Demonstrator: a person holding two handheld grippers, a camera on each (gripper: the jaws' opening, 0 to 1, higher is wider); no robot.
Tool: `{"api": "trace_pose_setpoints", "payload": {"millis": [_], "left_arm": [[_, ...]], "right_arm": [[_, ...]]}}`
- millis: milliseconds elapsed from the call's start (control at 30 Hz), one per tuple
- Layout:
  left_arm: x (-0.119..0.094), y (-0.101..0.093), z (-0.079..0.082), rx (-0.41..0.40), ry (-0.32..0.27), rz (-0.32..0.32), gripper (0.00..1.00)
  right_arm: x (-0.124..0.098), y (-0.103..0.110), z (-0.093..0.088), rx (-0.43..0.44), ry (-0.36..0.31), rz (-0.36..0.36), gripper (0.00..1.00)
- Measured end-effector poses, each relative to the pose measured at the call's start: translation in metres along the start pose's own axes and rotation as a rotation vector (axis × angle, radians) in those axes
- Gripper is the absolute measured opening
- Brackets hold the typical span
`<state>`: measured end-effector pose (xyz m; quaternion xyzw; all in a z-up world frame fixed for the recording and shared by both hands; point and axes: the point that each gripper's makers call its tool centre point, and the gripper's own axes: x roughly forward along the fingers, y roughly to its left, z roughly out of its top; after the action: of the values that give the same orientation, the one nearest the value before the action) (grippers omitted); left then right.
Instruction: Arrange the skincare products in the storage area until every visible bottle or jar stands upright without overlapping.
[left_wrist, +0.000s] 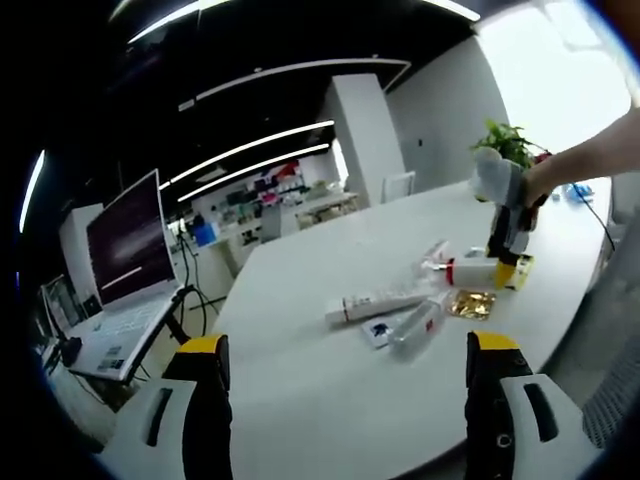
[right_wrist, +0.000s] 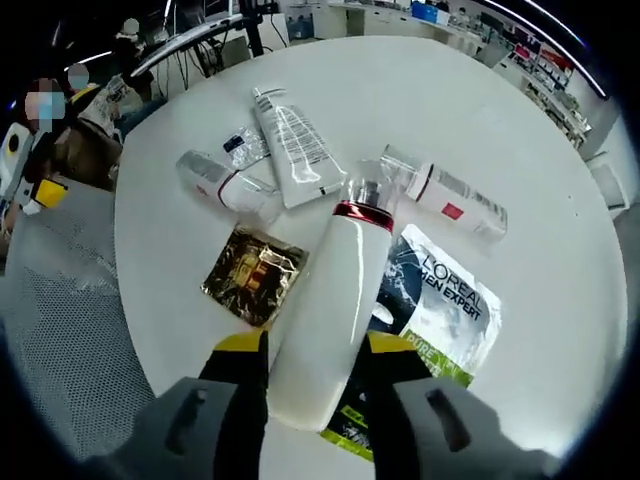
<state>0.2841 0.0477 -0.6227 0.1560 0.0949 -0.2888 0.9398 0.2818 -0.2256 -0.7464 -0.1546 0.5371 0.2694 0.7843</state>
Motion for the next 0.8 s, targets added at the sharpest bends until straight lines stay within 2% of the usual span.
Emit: {"api": "trace_pose_setpoints", "payload": {"millis": [100,267,367,500,800], "left_arm": [[0.0,-0.0001,-0.0003,0.001,0.003,0.0,0.97],[0.0002,-0.0012,-0.0016,0.002,0.011,-0.007,0.97],[0.0004,-0.0014,-0.0024,-0.001,0.017,-0.009,0.97],[0.001,-0.0017,-0.0056,0.001,0.036,-0.012,0.97],[0.0016,-0.0032,-0.0089,0.001,0.061,-0.023,0.97]], "right_arm": [[0.0005,0.0011,-0.0014,-0.036,0.026,0.009,0.39],[0.0016,0.0005,-0.0009,-0.039,0.058,0.018,0.39],[0.0035,-0.0011,-0.0018,-0.089,0.106,-0.011,0.4],[0.0061,0.0007,-0.0001,-0.137,0.13,-0.05,0.4],[0.0063,-0.0043,0.0,-0.131,0.191,-0.042,0.39]]}}
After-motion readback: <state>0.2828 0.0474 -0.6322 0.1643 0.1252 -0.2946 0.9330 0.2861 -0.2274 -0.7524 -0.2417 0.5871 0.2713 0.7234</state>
